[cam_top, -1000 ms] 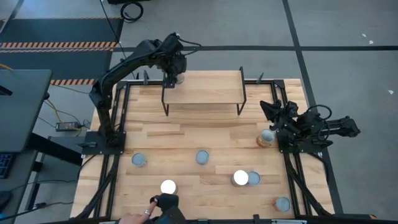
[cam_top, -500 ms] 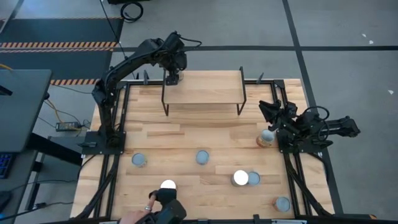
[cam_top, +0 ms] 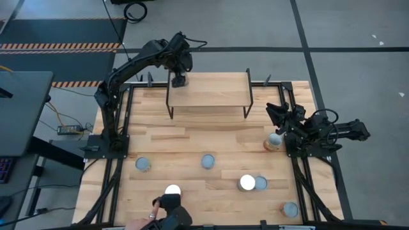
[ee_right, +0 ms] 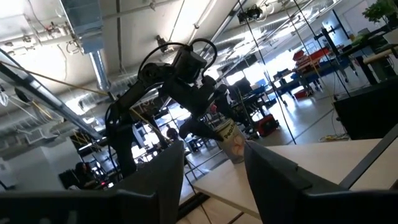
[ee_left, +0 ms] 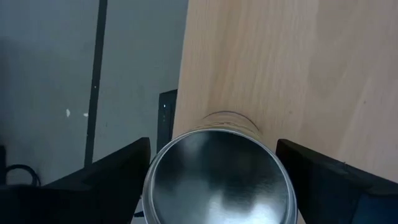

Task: Pick and place cans onto a shelf
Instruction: Put the top canned peaches on the shelf

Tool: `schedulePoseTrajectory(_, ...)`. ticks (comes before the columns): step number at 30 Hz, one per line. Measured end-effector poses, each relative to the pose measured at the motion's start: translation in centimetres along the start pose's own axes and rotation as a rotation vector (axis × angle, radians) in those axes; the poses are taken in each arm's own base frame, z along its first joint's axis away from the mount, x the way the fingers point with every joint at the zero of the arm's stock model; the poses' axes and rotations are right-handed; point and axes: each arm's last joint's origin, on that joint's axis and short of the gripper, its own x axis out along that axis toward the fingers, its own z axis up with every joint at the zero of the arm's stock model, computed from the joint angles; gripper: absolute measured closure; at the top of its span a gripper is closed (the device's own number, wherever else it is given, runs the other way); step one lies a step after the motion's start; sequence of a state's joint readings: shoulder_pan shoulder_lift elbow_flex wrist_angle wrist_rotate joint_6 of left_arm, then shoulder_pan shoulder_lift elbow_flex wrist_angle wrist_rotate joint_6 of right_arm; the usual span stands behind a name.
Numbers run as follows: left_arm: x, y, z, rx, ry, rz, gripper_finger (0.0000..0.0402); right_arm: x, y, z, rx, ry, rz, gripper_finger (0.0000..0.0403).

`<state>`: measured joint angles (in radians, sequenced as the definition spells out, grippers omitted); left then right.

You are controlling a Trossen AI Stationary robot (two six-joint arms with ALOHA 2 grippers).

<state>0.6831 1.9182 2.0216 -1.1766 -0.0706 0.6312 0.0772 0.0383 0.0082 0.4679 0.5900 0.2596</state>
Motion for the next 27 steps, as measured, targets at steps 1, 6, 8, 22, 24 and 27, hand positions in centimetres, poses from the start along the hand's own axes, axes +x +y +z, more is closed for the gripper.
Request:
schedulePoseTrajectory(1,-0.01,-0.06,0.04,0.002,0.002,0.002,0.0049,0.00,0.00,0.00,0.000,0.000,0.000,0.0228)
schedulePoseTrajectory(6,-0.44,-0.27,0.13,-0.015,-0.002,0.011,0.0049,0.00,0.00,0.00,0.007,0.000,0.000,0.0228)
schedulePoseTrajectory(8,-0.61,-0.28,0.05,-0.034,0.006,0.016,0.0049,0.00,0.00,0.00,0.008,0.000,0.000,0.0228)
schedulePoseTrajectory(22,-0.82,0.25,-0.63,-0.180,0.025,0.018,0.0062,0.00,-0.03,-0.13,0.000,0.011,-0.003,0.0228)
schedulePoseTrajectory(24,-0.82,0.25,-0.64,-0.185,0.025,0.018,0.0058,0.00,-0.03,-0.12,0.000,0.011,-0.003,0.0228)
schedulePoseTrajectory(27,-0.82,0.24,-0.63,-0.185,0.025,0.018,0.0049,0.00,-0.03,-0.13,0.000,0.011,-0.003,0.0228)
